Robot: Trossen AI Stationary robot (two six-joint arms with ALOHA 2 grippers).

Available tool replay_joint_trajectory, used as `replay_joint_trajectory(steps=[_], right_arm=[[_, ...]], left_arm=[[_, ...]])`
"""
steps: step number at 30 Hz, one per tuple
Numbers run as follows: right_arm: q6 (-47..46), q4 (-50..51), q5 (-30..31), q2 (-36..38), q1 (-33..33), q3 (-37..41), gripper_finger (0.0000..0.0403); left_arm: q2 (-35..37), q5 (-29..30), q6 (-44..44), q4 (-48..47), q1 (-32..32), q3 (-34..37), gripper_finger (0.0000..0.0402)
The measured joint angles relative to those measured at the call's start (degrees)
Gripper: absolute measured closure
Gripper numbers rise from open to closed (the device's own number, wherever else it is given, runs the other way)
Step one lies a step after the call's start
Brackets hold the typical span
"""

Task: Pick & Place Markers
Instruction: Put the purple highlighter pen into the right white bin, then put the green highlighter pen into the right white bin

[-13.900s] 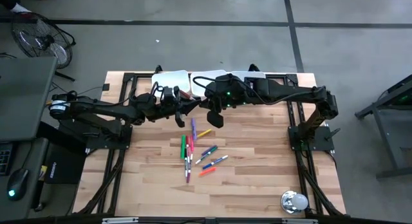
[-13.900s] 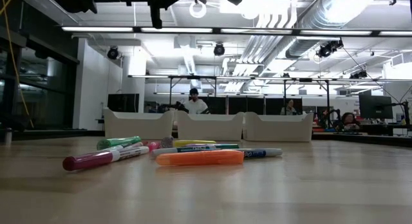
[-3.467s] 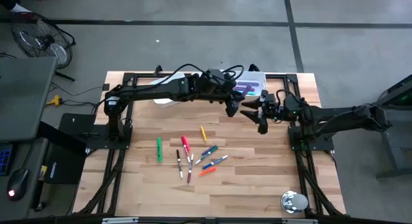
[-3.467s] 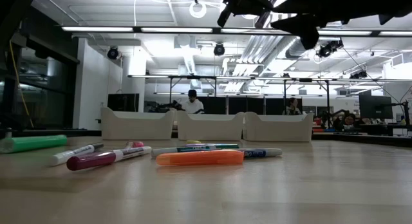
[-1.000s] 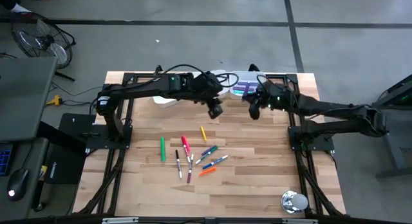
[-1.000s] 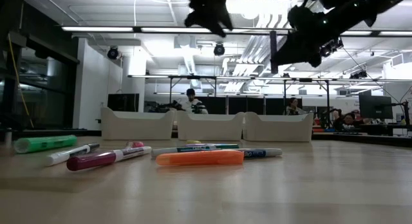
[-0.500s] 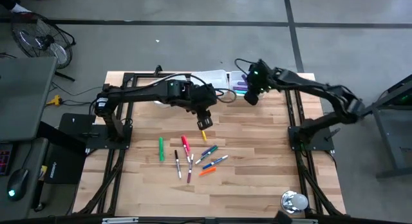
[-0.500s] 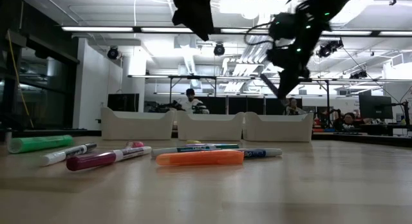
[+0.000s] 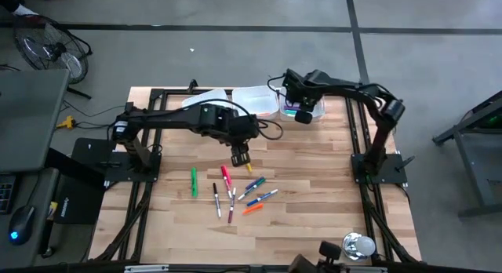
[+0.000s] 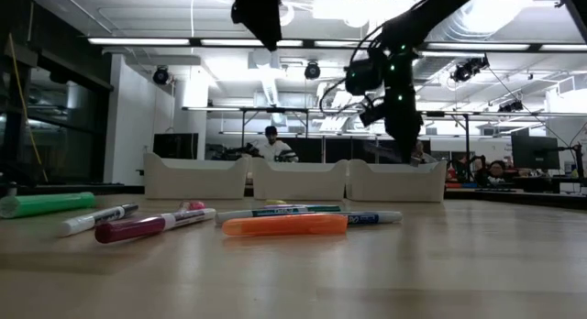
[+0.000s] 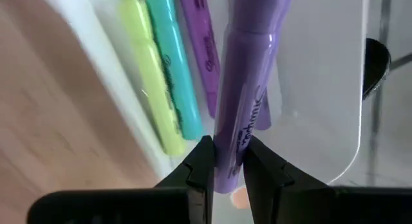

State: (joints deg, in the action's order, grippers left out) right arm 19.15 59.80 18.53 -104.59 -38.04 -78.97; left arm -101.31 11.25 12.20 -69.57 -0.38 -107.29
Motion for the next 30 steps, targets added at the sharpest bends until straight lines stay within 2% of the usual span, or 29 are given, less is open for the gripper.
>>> replay_joint_trajectory(steps=[10, 19, 23, 30], right_arm=[[5.4, 1.1, 7.5, -4.4, 0.0, -0.4, 0.0353], [4.7, 0.8, 9.3, -4.4, 0.3, -0.4, 0.0243], [2.7, 0.9, 9.3, -4.4, 0.3, -0.4, 0.0227], [-1.4, 2.5, 6.8, -3.3, 0.7, -0.5, 0.0223]], left_arm=[[-0.1, 0.5, -0.6, -0.2, 0.0, 0.0, 0.0241], [-0.1, -0.2, -1.5, -2.0, -0.1, 0.1, 0.0241], [-0.1, 0.1, 0.2, -5.0, -0.6, 0.2, 0.0241], [-0.1, 1.8, 4.9, -7.5, -4.1, 0.2, 0.0241]])
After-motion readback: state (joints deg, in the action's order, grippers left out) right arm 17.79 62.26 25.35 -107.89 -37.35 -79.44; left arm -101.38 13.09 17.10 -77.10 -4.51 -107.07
